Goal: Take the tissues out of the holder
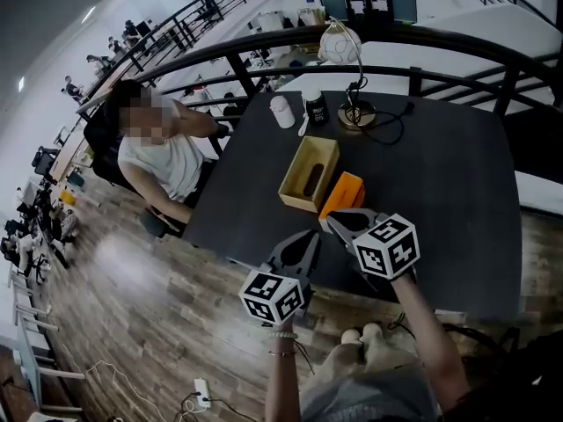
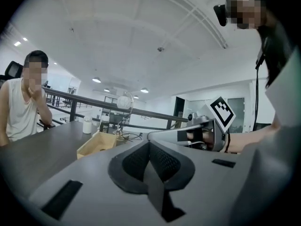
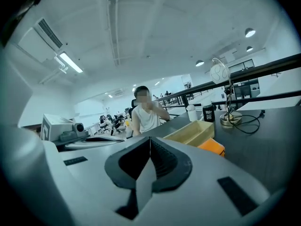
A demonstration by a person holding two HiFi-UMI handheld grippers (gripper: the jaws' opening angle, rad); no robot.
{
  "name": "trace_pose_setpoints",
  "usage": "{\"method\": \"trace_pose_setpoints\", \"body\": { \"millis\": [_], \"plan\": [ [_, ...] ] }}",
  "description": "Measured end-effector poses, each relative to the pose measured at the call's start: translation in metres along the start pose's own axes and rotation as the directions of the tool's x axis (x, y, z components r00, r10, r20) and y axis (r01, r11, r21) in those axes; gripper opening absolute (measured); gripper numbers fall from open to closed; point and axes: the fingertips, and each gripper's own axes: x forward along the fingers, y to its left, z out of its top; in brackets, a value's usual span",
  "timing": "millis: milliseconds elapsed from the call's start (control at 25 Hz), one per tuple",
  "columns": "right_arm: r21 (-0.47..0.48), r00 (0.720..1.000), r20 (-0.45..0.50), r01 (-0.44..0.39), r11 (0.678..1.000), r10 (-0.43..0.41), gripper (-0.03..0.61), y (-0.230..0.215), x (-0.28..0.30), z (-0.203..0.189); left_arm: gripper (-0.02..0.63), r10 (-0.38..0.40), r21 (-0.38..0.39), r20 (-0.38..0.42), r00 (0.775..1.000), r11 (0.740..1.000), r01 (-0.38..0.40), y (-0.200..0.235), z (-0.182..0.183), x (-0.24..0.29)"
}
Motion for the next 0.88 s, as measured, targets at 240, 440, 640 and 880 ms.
{"method": "trace_pose_setpoints", "body": {
  "millis": [240, 440, 640, 880],
  "plan": [
    [-0.029, 0.997, 0.079, 0.002, 1.000, 0.000, 0.012, 0.009, -0.014, 0.021, 0.008, -0.056, 0.062, 0.021, 0.998, 0.997, 0.055, -0.013, 0.020, 0.000],
    [-0.032, 0.993, 0.122, -0.001, 0.999, 0.005, 0.012, 0.018, -0.032, 0.023, 0.008, -0.087, 0.098, 0.028, 0.996, 0.992, 0.084, -0.025, 0.030, -0.010],
    [-0.034, 0.989, 0.146, -0.019, 0.999, 0.023, 0.012, 0.024, -0.041, 0.019, 0.008, -0.096, 0.109, 0.055, 0.994, 0.990, 0.090, -0.033, 0.033, -0.015],
    [-0.076, 0.986, 0.158, -0.038, 0.996, 0.050, 0.012, 0.030, -0.037, 0.027, 0.008, -0.097, 0.122, 0.074, 0.993, 0.989, 0.087, -0.032, 0.042, -0.015]
  ]
}}
